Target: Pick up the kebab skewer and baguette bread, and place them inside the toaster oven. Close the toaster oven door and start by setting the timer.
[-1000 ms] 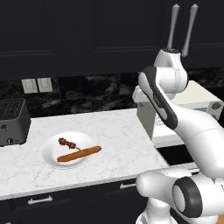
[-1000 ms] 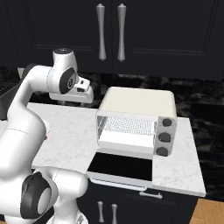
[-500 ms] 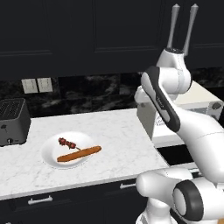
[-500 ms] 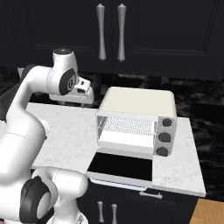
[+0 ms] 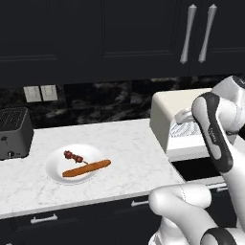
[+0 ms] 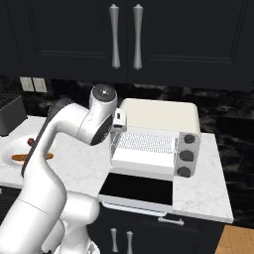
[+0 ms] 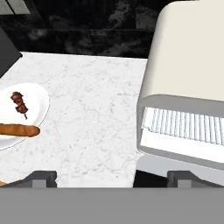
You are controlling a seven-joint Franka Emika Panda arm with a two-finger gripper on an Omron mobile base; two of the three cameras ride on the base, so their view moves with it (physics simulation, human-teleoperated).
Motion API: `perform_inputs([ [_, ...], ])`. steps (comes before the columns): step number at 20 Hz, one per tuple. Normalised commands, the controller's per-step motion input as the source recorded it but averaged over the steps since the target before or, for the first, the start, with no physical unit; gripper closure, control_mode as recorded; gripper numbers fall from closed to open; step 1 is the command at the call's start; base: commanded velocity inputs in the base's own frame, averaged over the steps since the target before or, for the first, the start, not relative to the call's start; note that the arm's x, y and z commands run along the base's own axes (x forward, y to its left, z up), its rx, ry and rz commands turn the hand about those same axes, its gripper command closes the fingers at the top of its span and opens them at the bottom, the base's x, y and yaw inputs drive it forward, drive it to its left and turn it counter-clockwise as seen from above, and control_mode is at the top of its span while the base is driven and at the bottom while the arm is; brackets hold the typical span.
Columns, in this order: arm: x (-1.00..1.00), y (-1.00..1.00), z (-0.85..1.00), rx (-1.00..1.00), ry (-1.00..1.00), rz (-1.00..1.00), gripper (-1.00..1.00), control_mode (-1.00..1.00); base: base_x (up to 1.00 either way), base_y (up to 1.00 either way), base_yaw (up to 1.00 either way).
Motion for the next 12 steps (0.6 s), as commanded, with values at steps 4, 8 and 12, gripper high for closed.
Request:
perform_inputs([
  [4, -0.06, -0.74, -0.12, 0.14, -0.34, 0.08, -1.00, -1.00, 0.00, 0.00, 0.00],
  [8, -0.05, -0.53, -0.10, 0.13, -0.37, 0.08, -1.00, -1.00, 0.00, 0.00, 0.00],
  [12, 0.00, -0.30, -0.11, 0.10, -0.29, 0.05, -1.00, -1.00, 0.00, 0.00, 0.00],
])
